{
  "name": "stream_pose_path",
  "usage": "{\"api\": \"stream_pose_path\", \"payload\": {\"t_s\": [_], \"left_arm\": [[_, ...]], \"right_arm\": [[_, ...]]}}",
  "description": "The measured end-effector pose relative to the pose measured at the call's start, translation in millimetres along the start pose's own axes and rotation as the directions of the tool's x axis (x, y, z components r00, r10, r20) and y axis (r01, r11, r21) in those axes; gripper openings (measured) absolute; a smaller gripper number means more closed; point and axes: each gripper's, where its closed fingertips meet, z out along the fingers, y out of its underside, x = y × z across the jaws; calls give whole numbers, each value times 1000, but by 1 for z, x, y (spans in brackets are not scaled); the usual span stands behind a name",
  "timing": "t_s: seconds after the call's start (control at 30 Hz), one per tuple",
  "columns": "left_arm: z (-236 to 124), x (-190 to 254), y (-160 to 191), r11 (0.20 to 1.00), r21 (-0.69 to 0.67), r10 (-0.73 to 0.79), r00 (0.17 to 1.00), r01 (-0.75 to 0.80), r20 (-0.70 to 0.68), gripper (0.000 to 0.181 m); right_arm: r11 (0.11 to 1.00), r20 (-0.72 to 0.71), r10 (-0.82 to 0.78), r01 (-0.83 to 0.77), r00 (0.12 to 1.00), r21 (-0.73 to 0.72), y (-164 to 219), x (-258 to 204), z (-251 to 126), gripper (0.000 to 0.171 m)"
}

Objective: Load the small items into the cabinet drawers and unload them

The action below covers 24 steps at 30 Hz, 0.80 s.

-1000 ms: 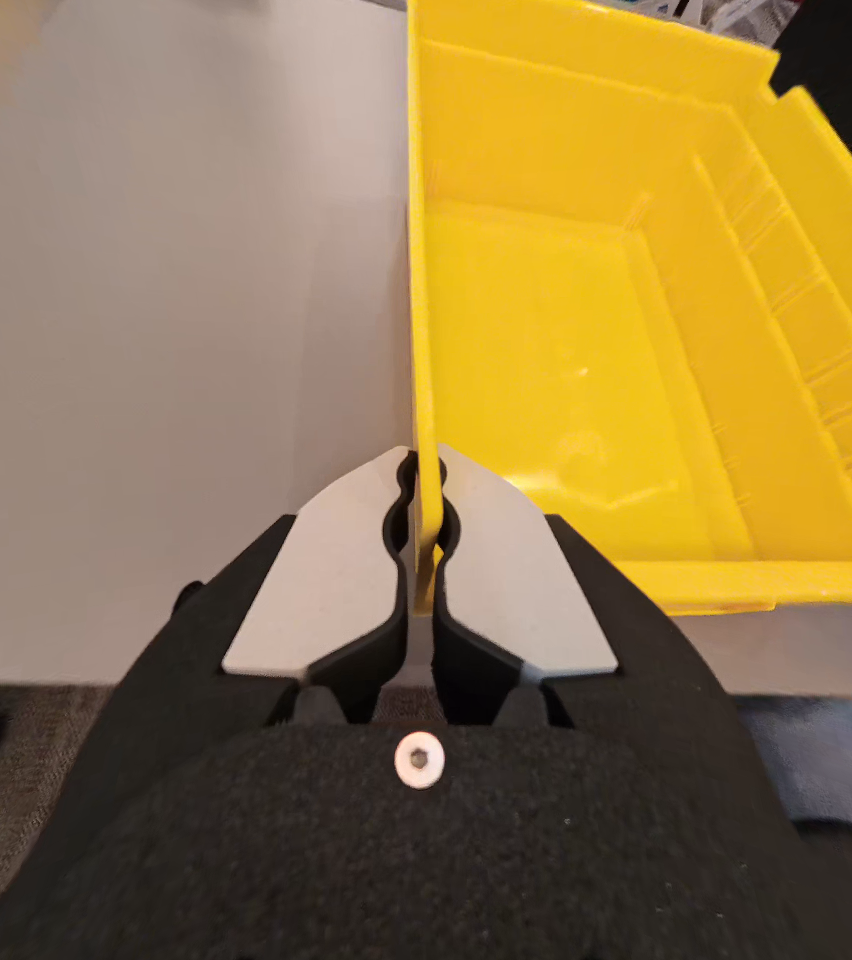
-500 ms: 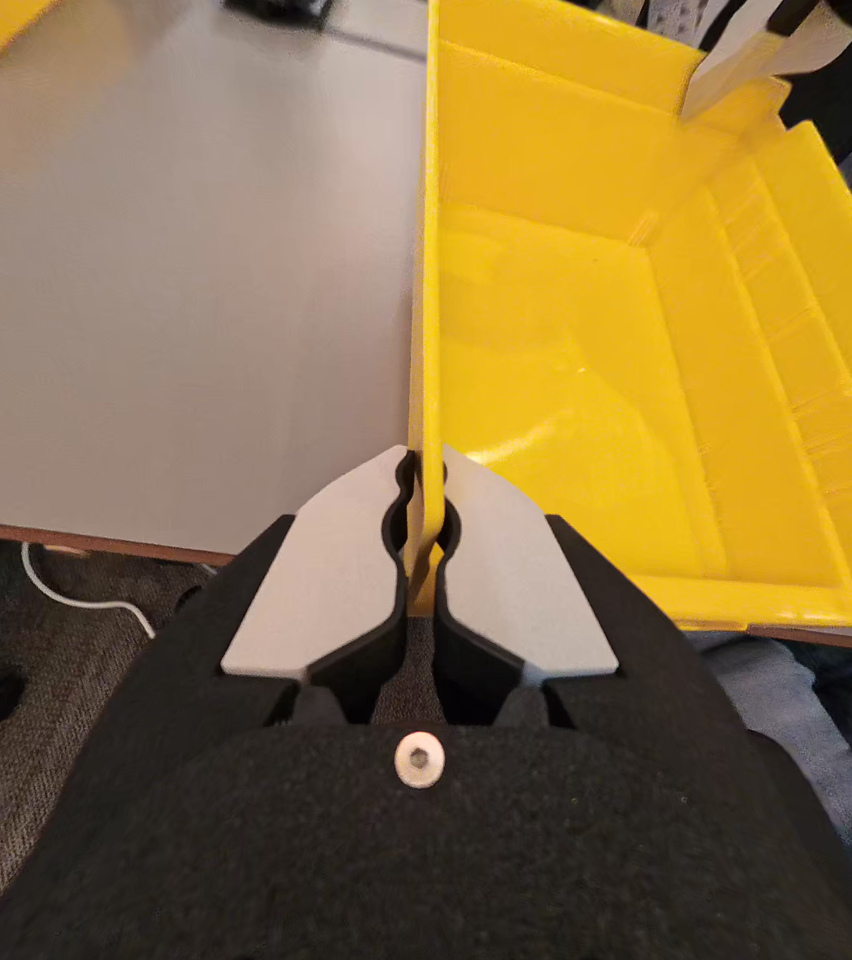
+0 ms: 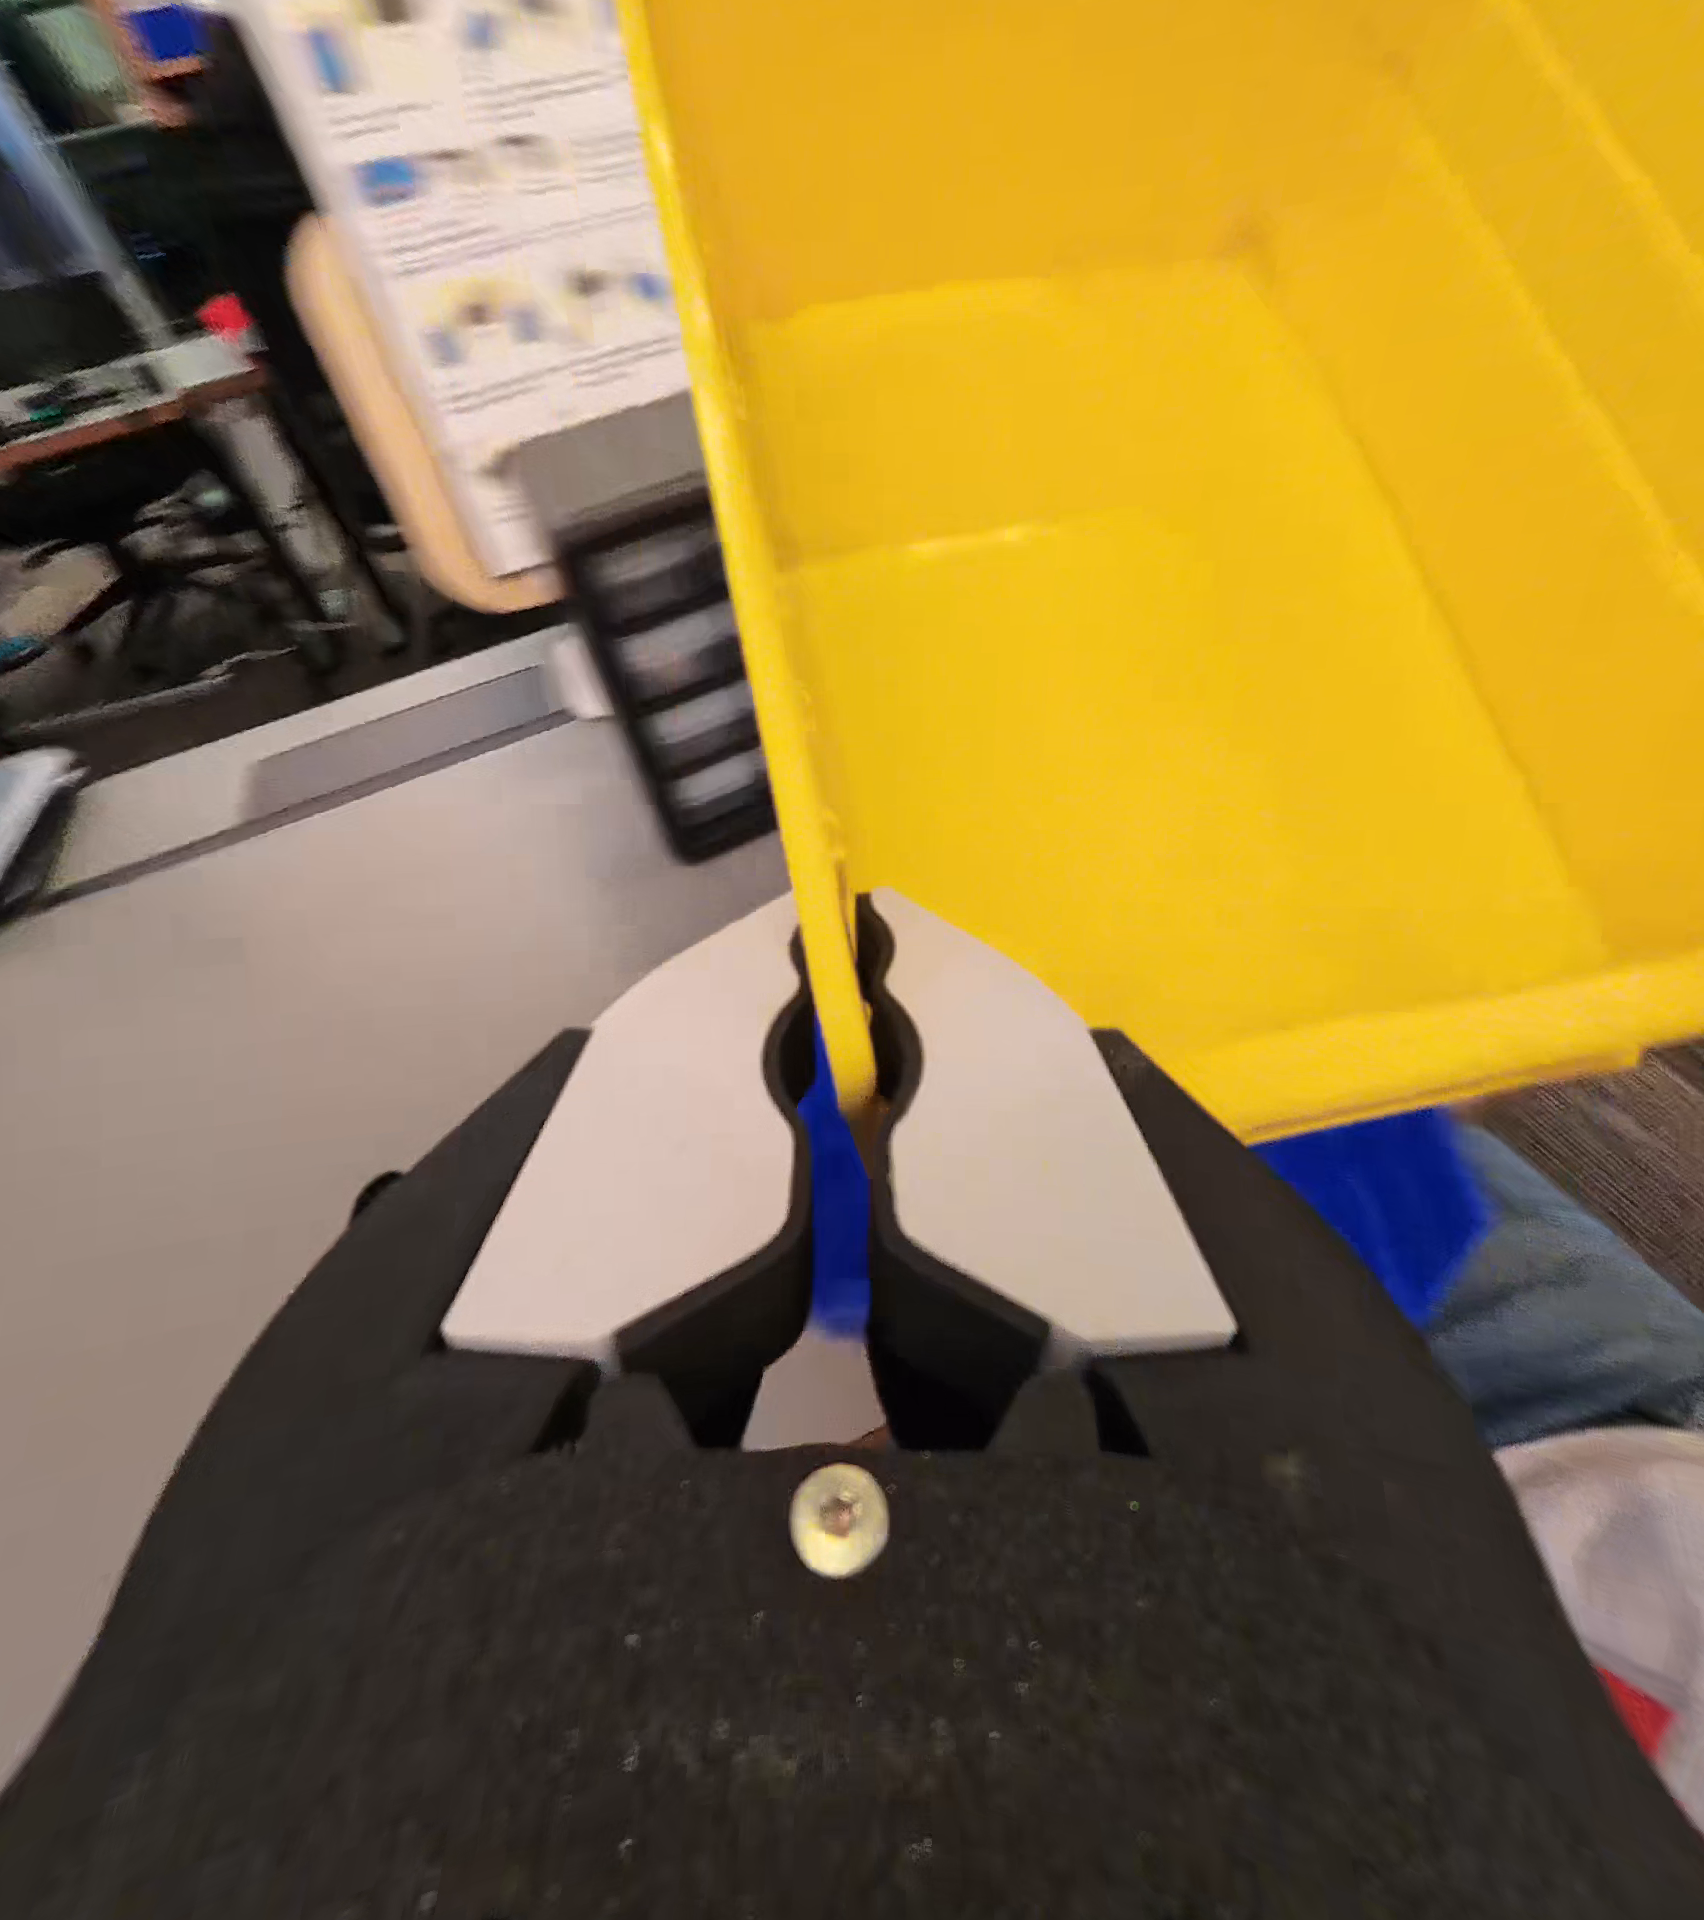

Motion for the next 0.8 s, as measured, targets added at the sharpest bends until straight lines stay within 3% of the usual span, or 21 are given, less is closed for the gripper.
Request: {"api": "stream_pose_path", "payload": {"t_s": [0.03,0.2,0.3,0.4,0.5,0.6,0.8], "left_arm": [[12,34,-4,999,-9,33,998,-33,-59,6],[61,194,-6,989,-27,133,957,-145,-257,14],[96,270,13,987,-75,110,939,-142,-327,17],[144,315,34,982,-169,14,930,-81,-367,20],[204,326,50,959,-282,-112,937,14,-332,21],[251,324,61,890,-421,-314,905,175,-288,28],[301,288,43,894,-374,-335,923,247,-190,32]], "right_arm": [[998,11,57,-57,998,-10,38,1,-1,6],[969,90,238,-230,967,-90,193,2,45,7],[952,122,281,-259,952,-166,255,5,92,8],[937,126,308,-277,943,-215,293,23,141,8],[927,138,346,-316,928,-204,310,55,197,9],[935,183,347,-326,920,-137,298,81,256,10],[951,259,302,-270,917,-152,271,110,330,11]]}}
